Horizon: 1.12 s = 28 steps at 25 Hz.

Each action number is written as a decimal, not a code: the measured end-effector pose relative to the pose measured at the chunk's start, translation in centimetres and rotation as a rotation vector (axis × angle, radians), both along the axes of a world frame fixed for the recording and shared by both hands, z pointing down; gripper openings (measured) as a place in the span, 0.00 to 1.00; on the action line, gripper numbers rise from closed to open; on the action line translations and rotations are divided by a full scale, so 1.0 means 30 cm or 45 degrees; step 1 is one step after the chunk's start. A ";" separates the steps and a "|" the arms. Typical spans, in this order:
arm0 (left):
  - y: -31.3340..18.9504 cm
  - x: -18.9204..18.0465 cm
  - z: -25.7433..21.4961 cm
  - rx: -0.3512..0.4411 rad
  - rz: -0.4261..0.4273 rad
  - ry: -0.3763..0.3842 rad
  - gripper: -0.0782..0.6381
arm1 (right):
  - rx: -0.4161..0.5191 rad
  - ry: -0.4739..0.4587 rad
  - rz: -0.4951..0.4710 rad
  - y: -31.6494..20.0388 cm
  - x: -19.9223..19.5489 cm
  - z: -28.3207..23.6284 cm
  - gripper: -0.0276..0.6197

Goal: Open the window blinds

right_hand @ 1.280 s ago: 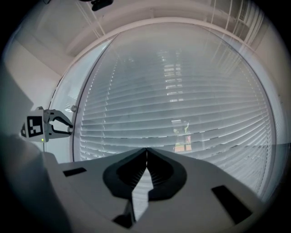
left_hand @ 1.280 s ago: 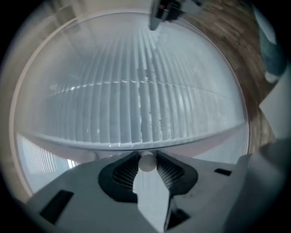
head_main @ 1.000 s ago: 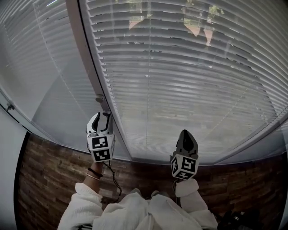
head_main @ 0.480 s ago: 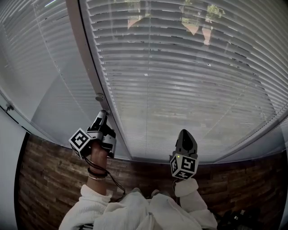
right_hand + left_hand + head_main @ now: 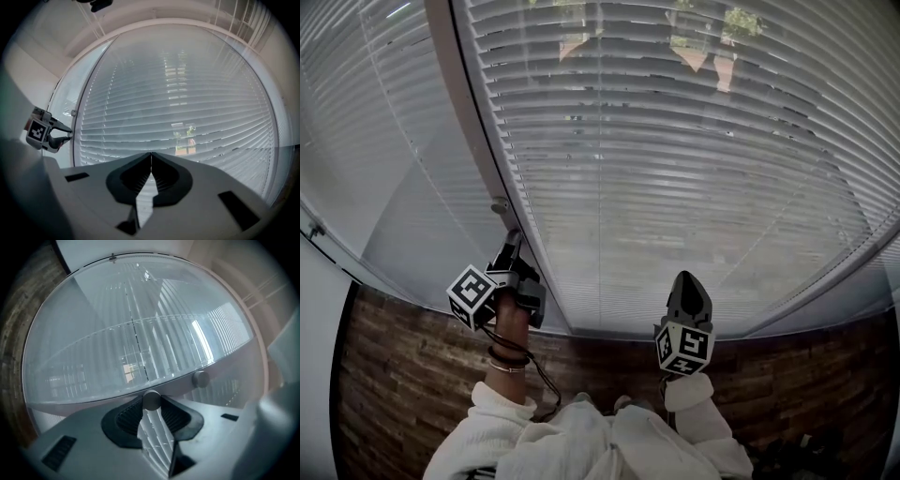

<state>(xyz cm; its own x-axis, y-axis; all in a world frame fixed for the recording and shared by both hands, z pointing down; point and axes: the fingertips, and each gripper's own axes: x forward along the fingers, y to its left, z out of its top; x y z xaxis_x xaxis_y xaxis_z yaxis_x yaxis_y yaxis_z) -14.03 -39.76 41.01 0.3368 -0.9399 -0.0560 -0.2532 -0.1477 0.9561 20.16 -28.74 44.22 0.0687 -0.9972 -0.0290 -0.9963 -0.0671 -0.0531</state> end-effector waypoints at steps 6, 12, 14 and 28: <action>0.000 0.008 0.004 0.040 -0.005 -0.469 0.28 | -0.001 0.006 -0.004 0.001 0.001 0.005 0.06; 0.012 0.019 0.003 0.048 0.010 -0.965 0.28 | 0.003 0.010 -0.021 0.003 -0.004 -0.006 0.06; 0.011 0.020 0.005 0.043 0.017 -0.966 0.28 | 0.005 0.008 -0.026 0.001 -0.010 -0.006 0.06; -0.010 -0.026 -0.005 -0.045 -0.025 -0.018 0.28 | -0.001 -0.003 -0.032 -0.007 -0.015 0.010 0.06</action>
<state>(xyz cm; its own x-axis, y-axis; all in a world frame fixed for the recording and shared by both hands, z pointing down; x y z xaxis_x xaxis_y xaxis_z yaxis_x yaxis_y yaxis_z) -14.80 -40.07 40.87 0.3186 -0.9477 -0.0183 -0.2692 -0.1090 0.9569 19.71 -28.94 44.52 0.0437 -0.9987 -0.0278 -0.9976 -0.0421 -0.0557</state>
